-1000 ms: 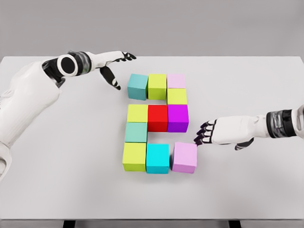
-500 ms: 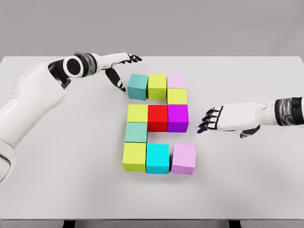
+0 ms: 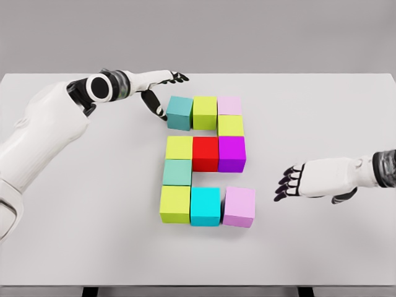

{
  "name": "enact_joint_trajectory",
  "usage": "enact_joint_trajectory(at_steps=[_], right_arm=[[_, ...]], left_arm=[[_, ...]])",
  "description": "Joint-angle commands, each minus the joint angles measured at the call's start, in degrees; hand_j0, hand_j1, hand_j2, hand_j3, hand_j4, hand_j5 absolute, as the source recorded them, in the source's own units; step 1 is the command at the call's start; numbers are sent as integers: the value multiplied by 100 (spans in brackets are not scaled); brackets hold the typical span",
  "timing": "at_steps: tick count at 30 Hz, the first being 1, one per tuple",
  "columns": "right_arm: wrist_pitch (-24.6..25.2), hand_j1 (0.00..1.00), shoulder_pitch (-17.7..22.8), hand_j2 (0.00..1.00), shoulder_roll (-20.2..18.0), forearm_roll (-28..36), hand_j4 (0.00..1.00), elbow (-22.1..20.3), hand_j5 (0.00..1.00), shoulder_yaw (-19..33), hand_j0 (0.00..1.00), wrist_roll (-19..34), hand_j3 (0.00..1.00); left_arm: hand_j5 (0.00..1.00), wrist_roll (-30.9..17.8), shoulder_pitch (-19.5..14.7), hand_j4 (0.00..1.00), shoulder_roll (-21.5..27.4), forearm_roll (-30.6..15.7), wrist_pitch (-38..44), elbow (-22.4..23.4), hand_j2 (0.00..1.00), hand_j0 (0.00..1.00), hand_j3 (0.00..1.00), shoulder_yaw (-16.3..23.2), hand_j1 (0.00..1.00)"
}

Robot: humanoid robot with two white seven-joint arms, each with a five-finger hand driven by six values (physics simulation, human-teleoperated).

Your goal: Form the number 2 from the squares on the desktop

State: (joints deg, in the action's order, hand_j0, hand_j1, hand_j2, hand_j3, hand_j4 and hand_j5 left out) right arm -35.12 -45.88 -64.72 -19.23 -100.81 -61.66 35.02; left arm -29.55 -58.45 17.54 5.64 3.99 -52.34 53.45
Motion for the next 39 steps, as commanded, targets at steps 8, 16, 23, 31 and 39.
enact_joint_trajectory(at_steps=[8, 16, 23, 31, 39], right_arm=[[12, 100, -9, 100, 311, 25, 100, -9, 100, -374, 100, -2, 100], [12, 100, -35, 100, 531, 25, 100, -9, 100, -374, 100, -2, 100], [12, 100, -62, 100, 557, 25, 100, -9, 100, -382, 100, -2, 100], [12, 100, -106, 100, 583, 25, 100, -18, 100, -391, 100, -2, 100], [12, 100, -237, 100, 460, -2, 100, 0, 100, -426, 100, -2, 100]], left_arm=[[100, 2, 26, 100, -41, -19, -3, -22, 100, 100, 100, 8, 100], [100, 2, 26, 100, -58, -19, -29, -40, 100, 100, 100, 8, 100], [100, -68, 26, 100, 451, -537, -398, -259, 100, 100, 100, -1, 100], [100, 274, 0, 100, 153, -362, -487, 777, 100, 100, 100, -63, 100], [100, 1206, 26, 100, -172, -195, -487, 1156, 100, 100, 100, -36, 100]])
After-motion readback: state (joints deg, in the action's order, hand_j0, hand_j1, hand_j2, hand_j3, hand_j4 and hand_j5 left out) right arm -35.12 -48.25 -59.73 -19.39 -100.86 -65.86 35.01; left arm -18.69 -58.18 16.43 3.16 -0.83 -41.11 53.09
